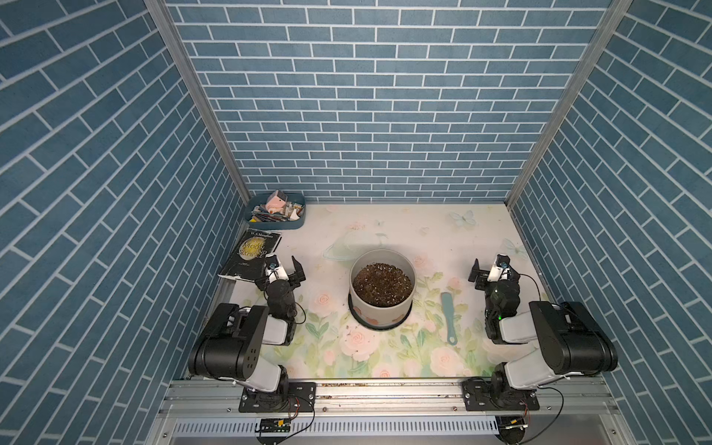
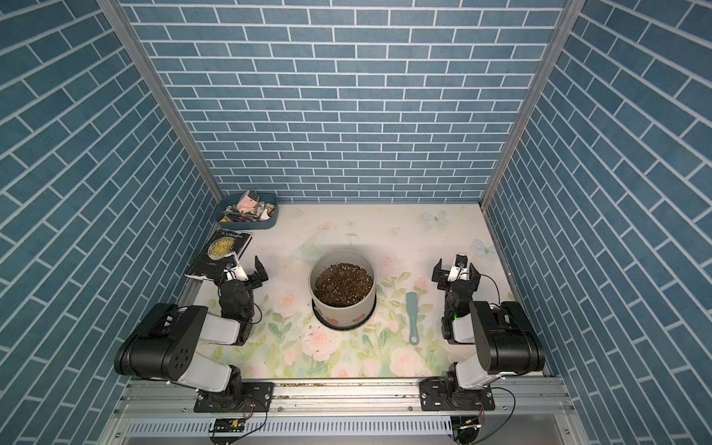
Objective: Scrub the dried mud off the ceramic pot
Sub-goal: Pick up the brush from the center of the board.
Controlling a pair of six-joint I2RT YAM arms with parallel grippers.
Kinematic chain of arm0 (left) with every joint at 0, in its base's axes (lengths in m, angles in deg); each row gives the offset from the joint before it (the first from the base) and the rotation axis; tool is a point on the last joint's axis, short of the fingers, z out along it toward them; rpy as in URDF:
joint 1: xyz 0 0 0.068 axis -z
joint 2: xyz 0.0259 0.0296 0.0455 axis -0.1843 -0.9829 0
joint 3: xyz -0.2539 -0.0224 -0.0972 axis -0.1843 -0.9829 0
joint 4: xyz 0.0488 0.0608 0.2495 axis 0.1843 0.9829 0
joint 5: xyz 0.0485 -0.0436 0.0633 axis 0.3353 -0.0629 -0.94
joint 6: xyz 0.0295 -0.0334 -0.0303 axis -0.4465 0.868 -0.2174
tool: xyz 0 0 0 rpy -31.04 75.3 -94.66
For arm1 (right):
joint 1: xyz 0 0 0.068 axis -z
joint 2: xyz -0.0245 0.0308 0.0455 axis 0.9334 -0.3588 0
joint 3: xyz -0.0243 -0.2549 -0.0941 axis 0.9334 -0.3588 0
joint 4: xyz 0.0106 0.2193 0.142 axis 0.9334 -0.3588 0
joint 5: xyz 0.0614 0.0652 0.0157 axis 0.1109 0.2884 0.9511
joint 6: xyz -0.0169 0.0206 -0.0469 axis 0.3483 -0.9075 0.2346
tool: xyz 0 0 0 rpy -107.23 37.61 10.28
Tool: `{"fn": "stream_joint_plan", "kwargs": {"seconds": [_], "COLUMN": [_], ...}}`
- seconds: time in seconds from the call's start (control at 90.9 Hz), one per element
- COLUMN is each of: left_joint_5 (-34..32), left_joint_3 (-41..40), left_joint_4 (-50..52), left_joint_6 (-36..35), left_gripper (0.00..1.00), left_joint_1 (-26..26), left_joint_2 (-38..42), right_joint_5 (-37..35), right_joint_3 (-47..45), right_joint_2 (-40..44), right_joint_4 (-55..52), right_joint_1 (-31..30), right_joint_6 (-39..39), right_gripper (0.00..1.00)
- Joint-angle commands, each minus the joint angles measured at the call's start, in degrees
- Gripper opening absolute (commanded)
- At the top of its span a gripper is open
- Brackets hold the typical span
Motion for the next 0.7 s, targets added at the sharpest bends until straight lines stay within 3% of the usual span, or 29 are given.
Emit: {"fn": "stream_joint_plan", "kwargs": {"seconds": [0.0, 0.627, 0.693], "left_joint_5": [0.5, 2.9, 0.4], "left_joint_3": [-0.1, 0.3, 1.5], "left_joint_4": [-0.8, -0.1, 5.1], "left_joint_6": [-0.6, -0.9, 0.1], "left_gripper": [1.00, 1.00, 1.00], "left_joint_1": [-0.3, -1.0, -1.2], "left_joint_2": [0.2, 0.2, 3.3], "right_joint_5": [0.3, 0.3, -1.1], "right_joint_3": [0.1, 0.0, -1.0], "right_joint_2": [0.0, 0.0, 4.7], "right_joint_4": [1.5, 1.5, 0.1], "right_joint_1": [-0.1, -0.1, -0.4], "right_joint_6": [1.2, 1.1, 1.5], "right_gripper": [1.00, 1.00, 1.00]}}
